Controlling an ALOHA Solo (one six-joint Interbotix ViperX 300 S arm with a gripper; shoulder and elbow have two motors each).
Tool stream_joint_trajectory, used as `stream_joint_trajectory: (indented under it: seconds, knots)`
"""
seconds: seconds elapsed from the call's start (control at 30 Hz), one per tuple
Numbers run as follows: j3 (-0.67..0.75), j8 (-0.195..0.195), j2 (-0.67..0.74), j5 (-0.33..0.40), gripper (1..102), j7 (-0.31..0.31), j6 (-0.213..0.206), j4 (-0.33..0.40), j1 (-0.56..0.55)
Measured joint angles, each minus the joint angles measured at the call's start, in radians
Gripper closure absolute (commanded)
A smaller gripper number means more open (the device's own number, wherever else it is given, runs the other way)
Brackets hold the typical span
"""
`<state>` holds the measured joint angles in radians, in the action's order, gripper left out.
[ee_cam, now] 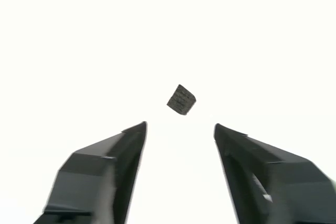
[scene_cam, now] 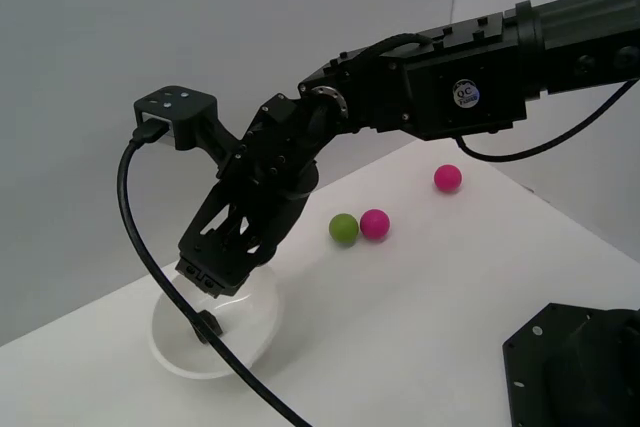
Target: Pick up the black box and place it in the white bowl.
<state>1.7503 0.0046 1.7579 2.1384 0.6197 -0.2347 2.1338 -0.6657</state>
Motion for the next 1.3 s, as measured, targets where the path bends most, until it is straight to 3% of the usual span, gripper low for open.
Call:
stream_joint_trajectory:
  seconds: [0.2, 0.4, 0.5, 0.7, 0.97, 1.1, 1.3]
  knots:
    - [0.063, 0.000, 0.066, 0.058, 76, -0.002, -0.002, 0.058, 0.060]
    - [0.150, 0.000, 0.153, 0.141, 84, -0.003, -0.002, 0.144, 0.140]
    - [0.195, 0.009, 0.196, 0.178, 100, -0.003, 0.000, 0.181, 0.176]
    - [0.321, 0.026, 0.322, 0.256, 100, -0.002, -0.002, 0.259, 0.256]
    - [0.548, 0.110, 0.546, 0.383, 100, -0.003, -0.002, 0.387, 0.408]
    - [0.664, 0.172, 0.660, 0.446, 100, -0.002, -0.002, 0.451, 0.511]
    - [0.758, 0.216, 0.753, 0.506, 100, 0.012, -0.002, 0.509, 0.614]
